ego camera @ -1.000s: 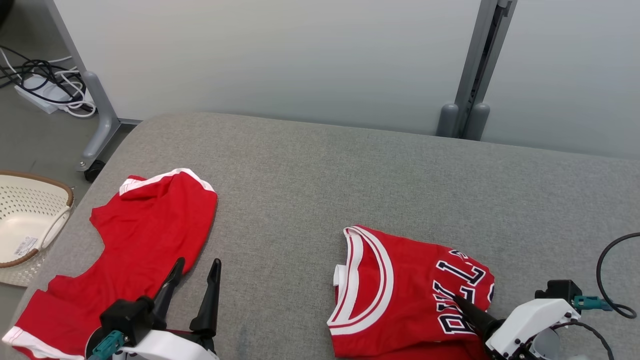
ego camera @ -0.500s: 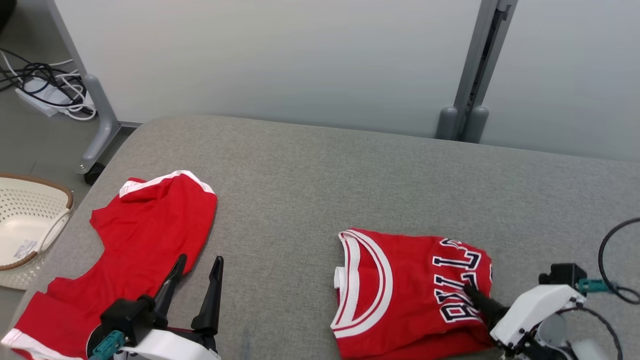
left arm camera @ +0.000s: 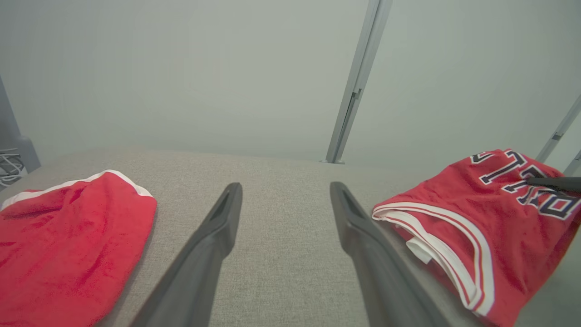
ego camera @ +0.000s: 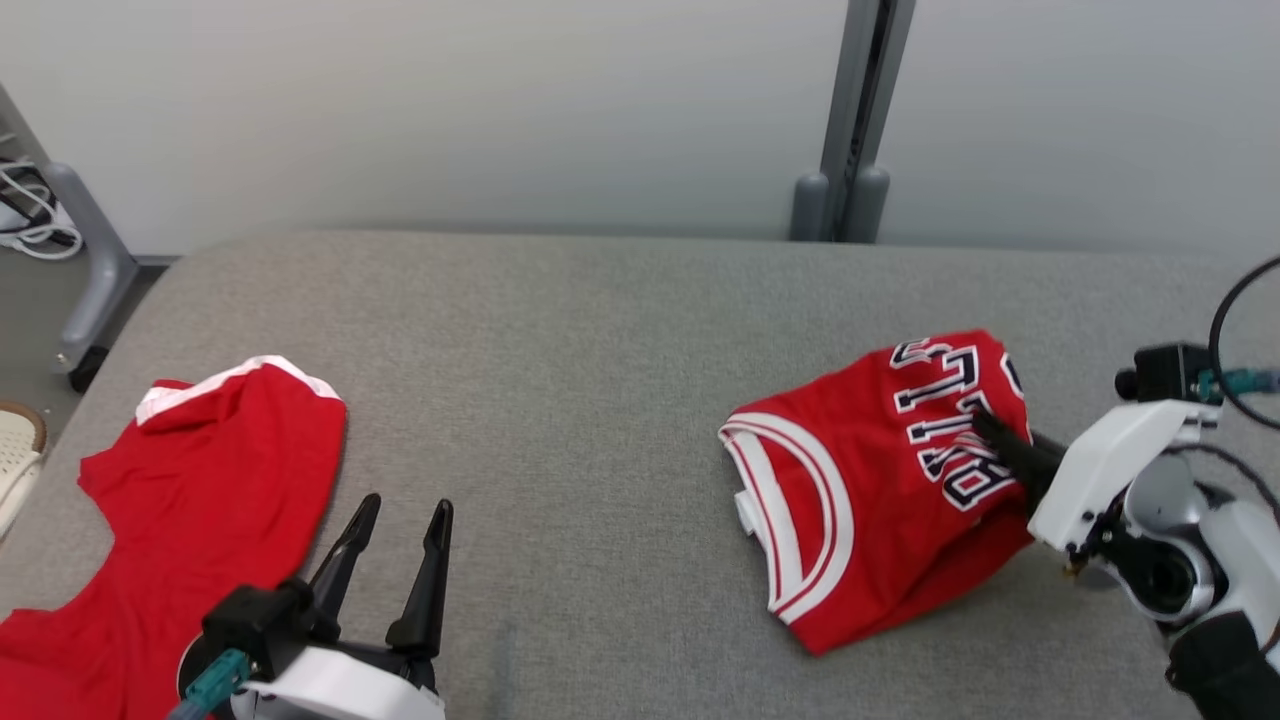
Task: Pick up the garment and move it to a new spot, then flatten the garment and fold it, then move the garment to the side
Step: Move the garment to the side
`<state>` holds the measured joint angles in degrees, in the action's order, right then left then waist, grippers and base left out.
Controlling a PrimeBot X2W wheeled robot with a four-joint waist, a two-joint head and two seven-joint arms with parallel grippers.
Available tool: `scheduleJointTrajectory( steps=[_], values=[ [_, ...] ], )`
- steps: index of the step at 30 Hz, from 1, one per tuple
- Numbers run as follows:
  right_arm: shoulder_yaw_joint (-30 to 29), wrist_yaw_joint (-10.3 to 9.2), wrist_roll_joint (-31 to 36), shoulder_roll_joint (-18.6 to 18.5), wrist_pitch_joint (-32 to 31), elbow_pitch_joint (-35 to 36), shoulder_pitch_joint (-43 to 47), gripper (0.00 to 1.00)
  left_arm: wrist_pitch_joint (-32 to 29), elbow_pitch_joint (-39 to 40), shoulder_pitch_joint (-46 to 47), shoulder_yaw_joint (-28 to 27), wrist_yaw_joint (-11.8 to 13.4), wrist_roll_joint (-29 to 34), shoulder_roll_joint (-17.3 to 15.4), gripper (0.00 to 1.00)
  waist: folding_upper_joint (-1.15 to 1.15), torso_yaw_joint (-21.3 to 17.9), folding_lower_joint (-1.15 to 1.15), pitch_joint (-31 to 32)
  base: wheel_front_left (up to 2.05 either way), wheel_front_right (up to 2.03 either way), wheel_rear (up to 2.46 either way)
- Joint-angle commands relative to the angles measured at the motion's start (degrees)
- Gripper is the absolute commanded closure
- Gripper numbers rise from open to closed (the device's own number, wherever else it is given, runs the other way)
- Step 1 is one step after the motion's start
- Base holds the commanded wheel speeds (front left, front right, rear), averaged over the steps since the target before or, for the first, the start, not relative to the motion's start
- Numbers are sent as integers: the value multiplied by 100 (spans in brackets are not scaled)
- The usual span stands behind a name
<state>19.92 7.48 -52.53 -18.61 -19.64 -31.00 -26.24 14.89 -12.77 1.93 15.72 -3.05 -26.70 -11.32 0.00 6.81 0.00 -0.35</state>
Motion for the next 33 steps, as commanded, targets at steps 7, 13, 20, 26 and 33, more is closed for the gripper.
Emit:
scheduleJointTrajectory(
  steps=[7, 13, 20, 26, 33],
  values=[
    [492, 4, -19, -440, 403, -198, -1175, 100, 21, 129, 498, -101, -141, 132, -40, 0, 0, -333, 0, -986, 0, 0, 0],
    [718, 4, 68, -687, 915, -652, -2090, 100, 21, 488, 865, -284, -228, 270, 3, 0, 0, -506, 0, -1745, 0, 0, 0],
    [942, 4, 137, -918, 1361, -1362, -2925, 100, 20, 852, 1113, -452, -353, 521, 26, 0, 0, -704, 0, -2372, 0, 0, 0],
    [1032, 4, 65, -1033, 1662, -1941, -3316, 100, 21, 940, 1168, -541, -401, 617, 51, 0, 0, -788, 0, -2493, 0, 0, 0],
    [1169, 4, 195, -1149, 1952, -2498, -3508, 100, 21, 984, 1101, -596, -437, 675, 133, 0, 0, -871, 0, -2428, 0, 0, 0]
  ],
)
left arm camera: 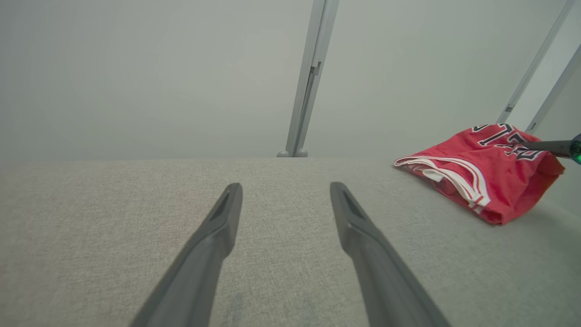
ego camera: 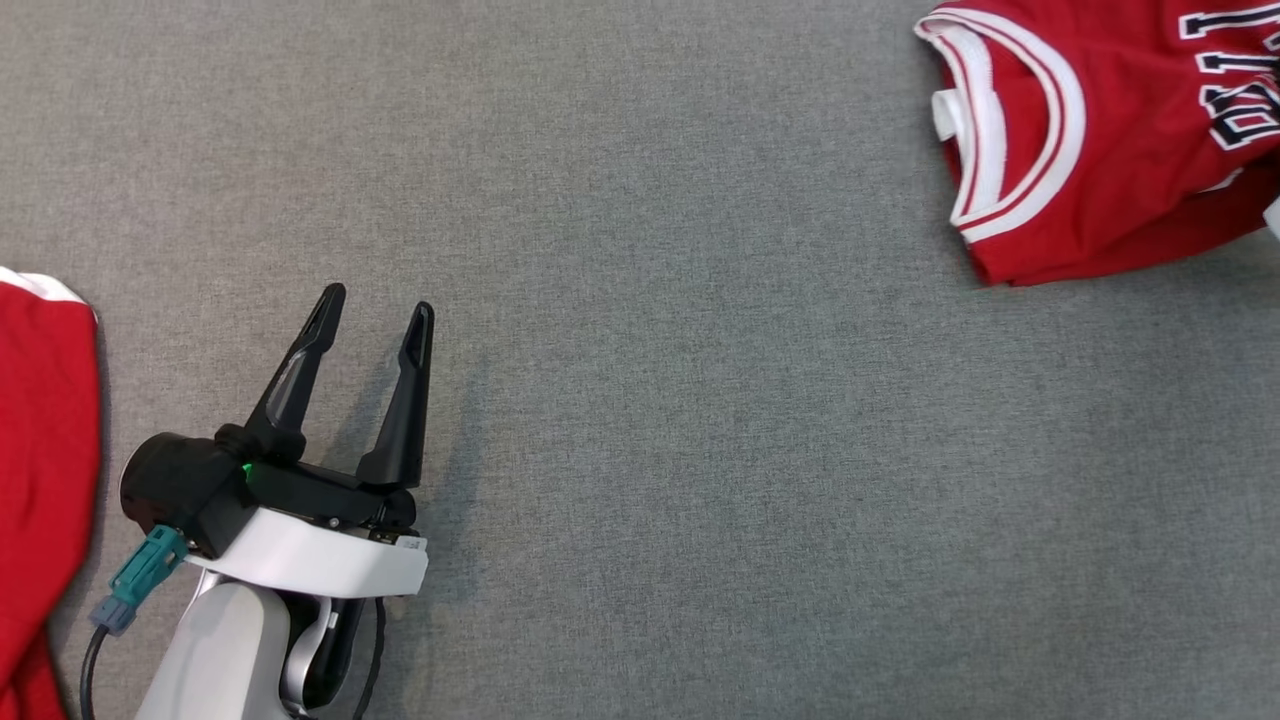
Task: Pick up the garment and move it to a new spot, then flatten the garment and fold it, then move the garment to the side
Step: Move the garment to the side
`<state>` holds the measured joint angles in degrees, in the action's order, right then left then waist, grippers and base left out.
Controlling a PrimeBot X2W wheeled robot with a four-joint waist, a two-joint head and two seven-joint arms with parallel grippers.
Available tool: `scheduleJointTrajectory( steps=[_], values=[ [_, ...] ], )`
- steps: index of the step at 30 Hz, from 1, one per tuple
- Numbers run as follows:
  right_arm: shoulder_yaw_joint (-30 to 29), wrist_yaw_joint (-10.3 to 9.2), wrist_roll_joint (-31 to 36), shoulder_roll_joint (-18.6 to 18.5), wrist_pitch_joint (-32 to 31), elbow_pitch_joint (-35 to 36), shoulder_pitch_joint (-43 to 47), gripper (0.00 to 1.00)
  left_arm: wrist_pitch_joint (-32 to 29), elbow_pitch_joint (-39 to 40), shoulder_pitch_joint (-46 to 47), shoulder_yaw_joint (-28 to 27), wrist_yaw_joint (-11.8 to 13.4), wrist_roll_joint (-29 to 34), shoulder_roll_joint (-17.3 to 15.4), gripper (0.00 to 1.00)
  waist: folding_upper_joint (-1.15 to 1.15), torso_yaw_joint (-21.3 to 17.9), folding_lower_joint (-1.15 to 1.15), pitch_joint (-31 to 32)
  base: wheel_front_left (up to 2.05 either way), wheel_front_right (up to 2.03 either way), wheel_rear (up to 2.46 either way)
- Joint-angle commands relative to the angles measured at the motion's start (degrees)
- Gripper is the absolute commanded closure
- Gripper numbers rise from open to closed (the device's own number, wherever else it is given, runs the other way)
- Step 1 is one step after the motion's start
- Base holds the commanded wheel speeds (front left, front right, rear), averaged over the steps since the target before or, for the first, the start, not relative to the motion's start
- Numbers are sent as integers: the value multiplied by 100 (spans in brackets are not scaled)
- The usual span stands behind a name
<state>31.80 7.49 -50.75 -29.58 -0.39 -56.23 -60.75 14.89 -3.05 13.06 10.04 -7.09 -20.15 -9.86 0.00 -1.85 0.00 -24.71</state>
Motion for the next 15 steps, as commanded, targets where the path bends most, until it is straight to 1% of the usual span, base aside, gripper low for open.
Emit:
scheduleJointTrajectory(
  steps=[1, 6, 12, 15],
  values=[
    [9, 3, 39, -59, 63, -71, -87, 100, 21, 10, -18, -33, -36, 33, -2, 0, 0, -13, 0, 21, 0, 0, 0],
    [335, 3, 434, -89, 232, -520, -246, 100, 21, -25, -28, -17, -45, 49, 43, 0, 0, -16, 0, 80, 0, 0, 0],
    [520, 2, 773, -171, 565, -980, -456, 100, 21, -64, 2, 47, -49, 23, 64, 0, 0, 98, 0, 87, 0, 0, 0],
    [545, 2, 904, -135, 678, -1302, -569, 100, 21, -66, 9, 56, -48, -2, 49, 0, 0, 166, 0, 73, 0, 0, 0]
  ],
)
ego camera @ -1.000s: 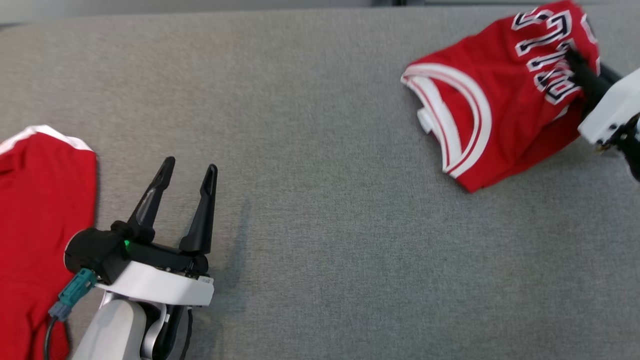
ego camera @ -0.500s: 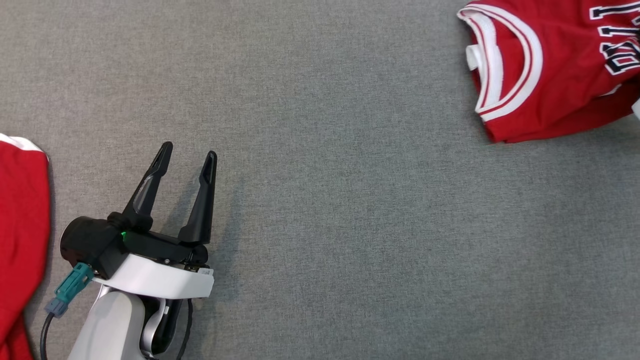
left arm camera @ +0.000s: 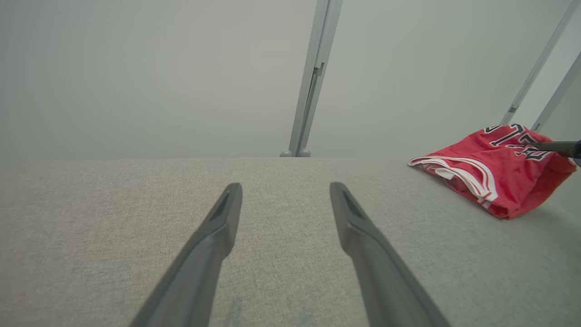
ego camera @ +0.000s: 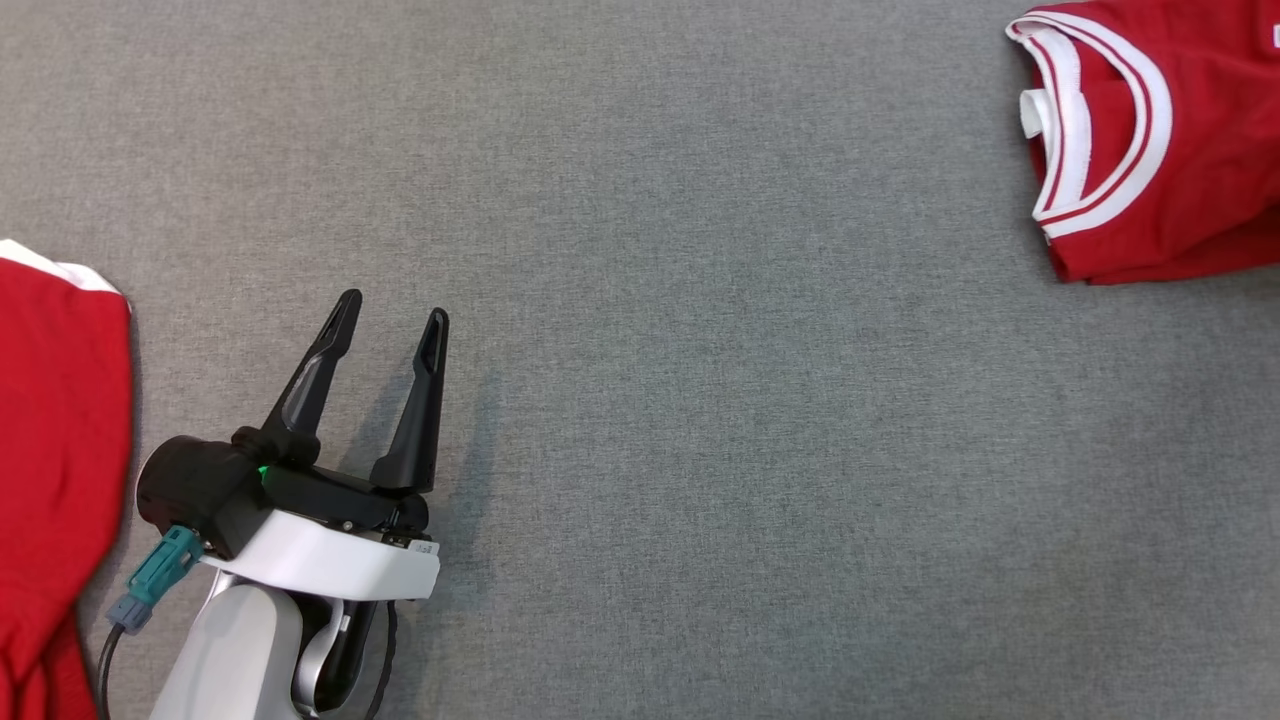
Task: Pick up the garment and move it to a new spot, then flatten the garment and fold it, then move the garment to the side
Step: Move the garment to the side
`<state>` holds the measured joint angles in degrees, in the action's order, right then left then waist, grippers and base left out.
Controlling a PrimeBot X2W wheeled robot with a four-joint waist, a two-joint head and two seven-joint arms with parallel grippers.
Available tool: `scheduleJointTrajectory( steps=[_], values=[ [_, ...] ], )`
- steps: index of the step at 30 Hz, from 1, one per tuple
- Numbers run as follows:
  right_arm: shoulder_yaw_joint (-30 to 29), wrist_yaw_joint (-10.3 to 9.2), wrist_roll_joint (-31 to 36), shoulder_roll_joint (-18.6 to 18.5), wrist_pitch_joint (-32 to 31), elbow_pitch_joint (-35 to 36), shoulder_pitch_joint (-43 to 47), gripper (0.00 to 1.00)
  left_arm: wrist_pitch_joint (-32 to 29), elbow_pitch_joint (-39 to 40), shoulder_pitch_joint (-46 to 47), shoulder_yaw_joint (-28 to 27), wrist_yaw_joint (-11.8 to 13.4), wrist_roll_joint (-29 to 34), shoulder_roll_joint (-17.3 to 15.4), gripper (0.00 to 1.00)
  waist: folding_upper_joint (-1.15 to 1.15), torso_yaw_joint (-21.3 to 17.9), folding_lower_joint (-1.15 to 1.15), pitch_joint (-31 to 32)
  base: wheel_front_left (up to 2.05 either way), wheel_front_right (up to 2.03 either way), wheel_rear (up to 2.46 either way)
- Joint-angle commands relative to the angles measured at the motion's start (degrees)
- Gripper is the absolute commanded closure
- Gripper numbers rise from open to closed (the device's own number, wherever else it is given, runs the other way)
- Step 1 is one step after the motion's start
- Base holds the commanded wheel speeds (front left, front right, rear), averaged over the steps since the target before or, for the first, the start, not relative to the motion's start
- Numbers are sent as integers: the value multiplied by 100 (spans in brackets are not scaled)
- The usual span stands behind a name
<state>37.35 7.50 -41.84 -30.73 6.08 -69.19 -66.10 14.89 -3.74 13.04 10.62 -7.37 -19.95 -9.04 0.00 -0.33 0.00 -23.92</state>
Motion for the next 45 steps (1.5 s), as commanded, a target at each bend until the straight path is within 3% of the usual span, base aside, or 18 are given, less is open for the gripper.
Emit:
scheduleJointTrajectory(
  steps=[1, 3, 4, 18, 28, 34, 39, 45],
  values=[
    [-14, 1, 58, -10, 61, -90, -85, 95, 21, -1, 8, -1, -20, -25, -39, 0, 0, 32, 0, -9, 0, 0, 0],
    [-21, 1, 120, 5, 135, -213, -151, 51, 21, -8, 6, 1, -17, -32, -40, 0, 0, 64, 0, -7, 0, 0, 0],
    [-33, 1, 140, 16, 170, -263, -161, 0, 21, -16, 5, 4, -17, -39, -42, 0, 0, 78, 0, 2, 0, 0, 0],
    [135, 1, 491, 248, 526, -425, -37, 0, 21, -178, -227, -23, -18, -54, 84, 0, 0, -49, 0, 705, 0, 0, 0],
    [385, 1, 394, 228, 740, 114, 271, 0, 21, -299, -579, -188, -18, 7, 144, 0, 0, -253, 0, 1588, 0, 0, 0],
    [291, 1, 37, 162, 888, 930, 731, 0, 21, -275, -885, -465, 3, 72, 198, 0, 0, -333, 0, 1983, 0, 0, 0],
    [-408, 1, -64, 4, 918, 2285, 1914, 0, 20, -231, -1059, -506, 2, 195, 338, 0, 0, -226, 0, 2218, 0, 0, 0],
    [-1662, 1, 372, 193, 916, 3637, 3479, 0, 20, -303, -1236, -521, -9, 254, 381, 0, 0, -121, 0, 2425, 0, 0, 0]
  ],
)
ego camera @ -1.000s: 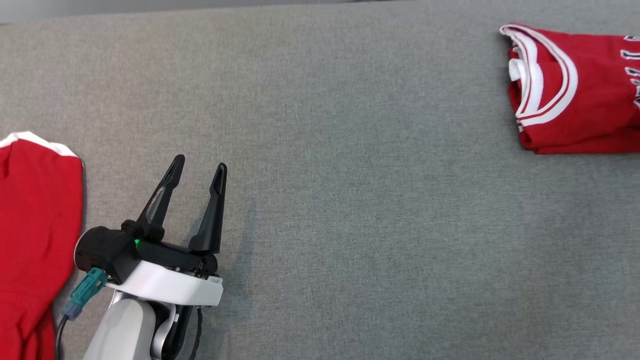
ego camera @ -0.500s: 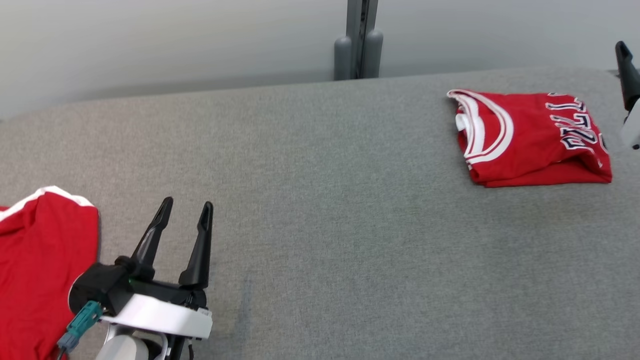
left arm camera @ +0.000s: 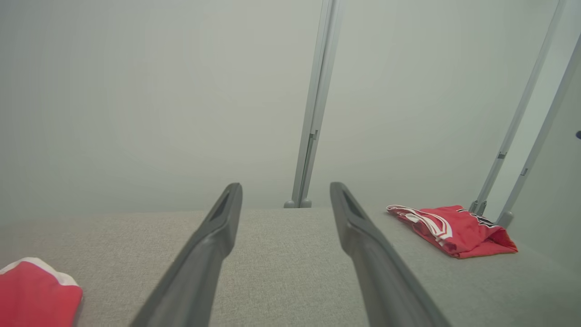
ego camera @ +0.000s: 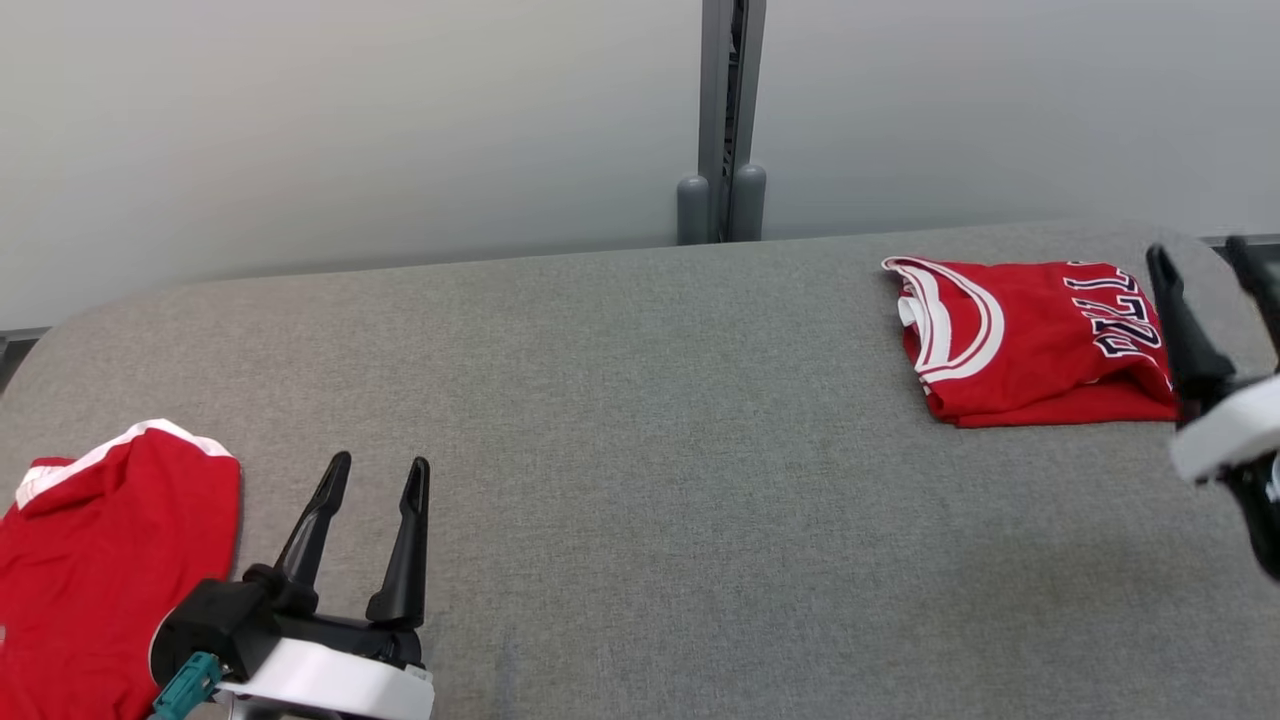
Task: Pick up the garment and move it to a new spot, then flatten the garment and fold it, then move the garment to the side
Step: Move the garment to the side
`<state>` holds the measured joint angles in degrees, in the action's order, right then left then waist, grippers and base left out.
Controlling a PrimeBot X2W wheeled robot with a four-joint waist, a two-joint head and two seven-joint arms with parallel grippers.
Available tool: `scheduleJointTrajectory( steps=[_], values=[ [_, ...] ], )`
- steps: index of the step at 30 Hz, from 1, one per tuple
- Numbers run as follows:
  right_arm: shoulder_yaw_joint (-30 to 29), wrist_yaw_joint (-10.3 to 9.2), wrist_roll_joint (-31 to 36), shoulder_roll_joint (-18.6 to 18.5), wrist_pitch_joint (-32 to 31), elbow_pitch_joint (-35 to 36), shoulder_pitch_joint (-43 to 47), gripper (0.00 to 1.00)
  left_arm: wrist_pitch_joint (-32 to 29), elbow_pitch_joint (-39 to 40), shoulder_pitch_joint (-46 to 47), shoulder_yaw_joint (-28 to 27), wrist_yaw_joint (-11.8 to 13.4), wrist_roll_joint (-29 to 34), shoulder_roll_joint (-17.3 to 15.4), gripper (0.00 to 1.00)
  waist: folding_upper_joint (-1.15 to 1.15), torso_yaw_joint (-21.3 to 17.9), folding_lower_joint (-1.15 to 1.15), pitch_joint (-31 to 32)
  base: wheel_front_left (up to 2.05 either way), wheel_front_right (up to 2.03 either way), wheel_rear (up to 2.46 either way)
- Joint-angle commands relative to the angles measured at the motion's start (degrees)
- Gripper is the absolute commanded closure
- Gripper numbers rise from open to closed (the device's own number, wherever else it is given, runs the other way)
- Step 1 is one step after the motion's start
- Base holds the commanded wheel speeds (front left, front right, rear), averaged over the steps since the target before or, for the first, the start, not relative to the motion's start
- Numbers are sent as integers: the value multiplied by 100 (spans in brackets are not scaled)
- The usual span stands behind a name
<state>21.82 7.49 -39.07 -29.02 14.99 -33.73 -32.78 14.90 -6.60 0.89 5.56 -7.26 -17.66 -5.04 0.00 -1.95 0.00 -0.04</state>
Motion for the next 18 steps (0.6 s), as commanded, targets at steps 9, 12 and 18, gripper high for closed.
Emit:
scheduleJointTrajectory(
  steps=[9, 12, 18],
  values=[
    [-1496, 3, 1339, 972, 27, 1937, 2210, 0, 19, 1, -137, -147, -28, 60, 23, 0, 0, 119, 0, 144, 0, 0, 0],
    [-1781, 3, 1619, 1314, 26, 2413, 2776, 0, 19, 27, -156, -182, -29, 65, 50, 0, 0, 157, 0, 158, 0, 0, 0],
    [-2062, 3, 1995, 1874, 27, 2951, 3504, 0, 20, -13, -239, -284, -27, 86, 100, 0, 0, 185, 0, 158, 0, 0, 0]
  ],
)
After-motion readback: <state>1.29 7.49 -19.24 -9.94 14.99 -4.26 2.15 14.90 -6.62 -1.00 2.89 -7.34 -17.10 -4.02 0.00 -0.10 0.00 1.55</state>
